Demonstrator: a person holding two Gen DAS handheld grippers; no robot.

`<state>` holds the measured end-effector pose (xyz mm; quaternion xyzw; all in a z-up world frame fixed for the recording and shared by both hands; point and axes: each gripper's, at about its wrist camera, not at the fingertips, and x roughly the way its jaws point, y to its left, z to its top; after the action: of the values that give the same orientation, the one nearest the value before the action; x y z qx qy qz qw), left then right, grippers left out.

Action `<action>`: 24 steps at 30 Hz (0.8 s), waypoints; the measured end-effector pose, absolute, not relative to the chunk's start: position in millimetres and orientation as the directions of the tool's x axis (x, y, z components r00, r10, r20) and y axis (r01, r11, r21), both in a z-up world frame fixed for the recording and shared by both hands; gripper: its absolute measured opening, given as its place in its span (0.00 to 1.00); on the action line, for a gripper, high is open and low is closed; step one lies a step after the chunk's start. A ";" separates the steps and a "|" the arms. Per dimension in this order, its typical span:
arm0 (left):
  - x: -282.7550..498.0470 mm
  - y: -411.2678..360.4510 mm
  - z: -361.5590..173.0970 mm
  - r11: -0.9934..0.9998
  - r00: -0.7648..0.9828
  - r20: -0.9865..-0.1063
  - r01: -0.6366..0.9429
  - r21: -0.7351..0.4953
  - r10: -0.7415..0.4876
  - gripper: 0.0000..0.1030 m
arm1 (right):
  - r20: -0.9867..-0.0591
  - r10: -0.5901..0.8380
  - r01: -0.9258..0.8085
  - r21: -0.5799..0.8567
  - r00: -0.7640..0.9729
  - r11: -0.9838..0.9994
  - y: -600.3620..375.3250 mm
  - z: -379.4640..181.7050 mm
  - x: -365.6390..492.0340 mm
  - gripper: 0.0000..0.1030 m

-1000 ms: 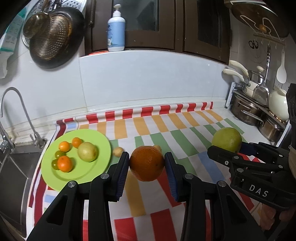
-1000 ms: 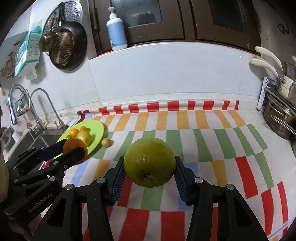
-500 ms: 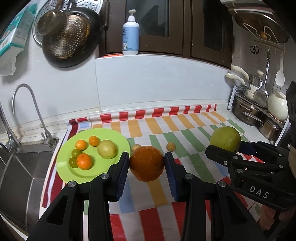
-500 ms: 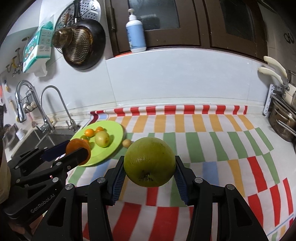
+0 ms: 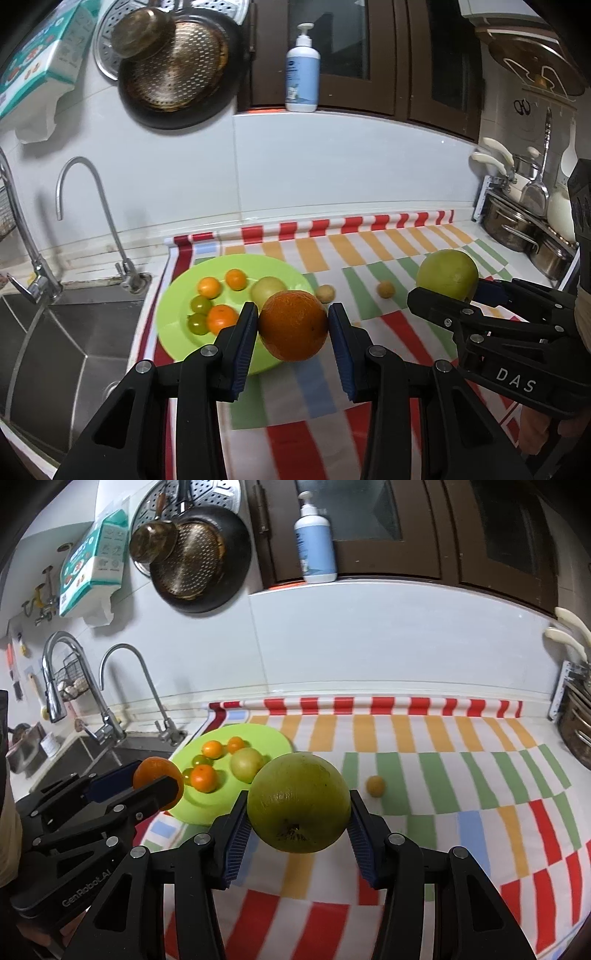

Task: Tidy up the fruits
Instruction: 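Carry the orange and green apple onto the green plate and open both tools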

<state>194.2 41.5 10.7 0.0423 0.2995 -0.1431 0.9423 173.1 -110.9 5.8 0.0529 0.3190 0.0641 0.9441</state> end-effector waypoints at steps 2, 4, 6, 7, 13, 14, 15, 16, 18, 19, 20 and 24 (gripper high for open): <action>196.7 50.1 9.5 0.959 0.781 -0.579 0.285 -0.006 -0.235 0.38 | -0.596 0.161 -0.095 0.140 0.787 0.986 -102.3 4.9 177.3 0.49; 199.6 58.8 7.7 0.962 0.781 -0.583 0.273 -0.006 -0.226 0.38 | -0.596 0.170 -0.105 0.143 0.785 0.984 -94.8 4.1 181.6 0.49; 201.7 64.9 6.0 0.964 0.781 -0.586 0.264 -0.007 -0.218 0.38 | -0.598 0.179 -0.115 0.143 0.781 0.983 -87.1 3.2 186.5 0.49; 204.0 69.5 4.5 0.966 0.780 -0.589 0.257 -0.007 -0.212 0.38 | -0.598 0.184 -0.122 0.143 0.780 0.982 -83.1 2.7 188.9 0.49; 215.6 89.1 -3.7 0.972 0.771 -0.606 0.236 -0.013 -0.195 0.38 | -0.613 0.212 -0.158 0.142 0.761 0.977 -62.6 -5.0 207.3 0.49; 217.4 91.7 -5.1 0.972 0.770 -0.608 0.235 -0.013 -0.194 0.38 | -0.617 0.216 -0.161 0.143 0.757 0.976 -59.6 -6.4 210.1 0.49; 220.1 94.7 -6.9 0.972 0.768 -0.610 0.234 -0.012 -0.193 0.38 | -0.622 0.221 -0.166 0.146 0.751 0.975 -55.9 -8.4 213.9 0.49; 222.4 96.5 -8.2 0.972 0.767 -0.612 0.233 -0.013 -0.192 0.38 | -0.626 0.226 -0.170 0.149 0.746 0.974 -53.3 -9.9 216.7 0.49; 226.8 100.4 -11.6 0.972 0.762 -0.617 0.233 -0.021 -0.196 0.38 | -0.637 0.236 -0.181 0.152 0.734 0.972 -46.4 -14.0 223.8 0.49; 230.4 102.8 -14.7 0.972 0.758 -0.621 0.235 -0.025 -0.199 0.38 | -0.640 0.240 -0.186 0.151 0.730 0.971 -44.2 -15.6 225.9 0.49; 233.2 104.2 -16.7 0.971 0.754 -0.626 0.236 -0.026 -0.200 0.38 | -0.644 0.242 -0.191 0.150 0.726 0.970 -40.7 -18.1 228.9 0.49; 246.8 110.4 -29.3 0.969 0.726 -0.655 0.243 -0.041 -0.210 0.38 | -0.665 0.253 -0.203 0.153 0.703 0.967 -31.1 -27.6 240.4 0.49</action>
<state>246.8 110.4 -29.3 0.0236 0.3496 -0.1220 0.9286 240.4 -31.1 -27.6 0.0342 0.3653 0.1234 0.9220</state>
